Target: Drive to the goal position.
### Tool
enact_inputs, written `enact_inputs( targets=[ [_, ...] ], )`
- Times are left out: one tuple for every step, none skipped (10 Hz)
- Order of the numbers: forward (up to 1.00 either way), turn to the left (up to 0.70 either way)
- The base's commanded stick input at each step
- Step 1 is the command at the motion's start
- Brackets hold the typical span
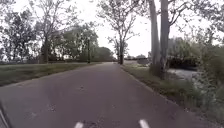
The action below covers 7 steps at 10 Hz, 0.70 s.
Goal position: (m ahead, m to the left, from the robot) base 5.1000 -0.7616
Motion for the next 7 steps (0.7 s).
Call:
enact_inputs(
  targets=[
    [0.7,0.0],
    [0.7,0.0],
    [0.7,0.0],
    [0.7,0.0],
    [0.7,0.0],
    [0.7,0.0],
    [0.7,0.0]
  ],
)
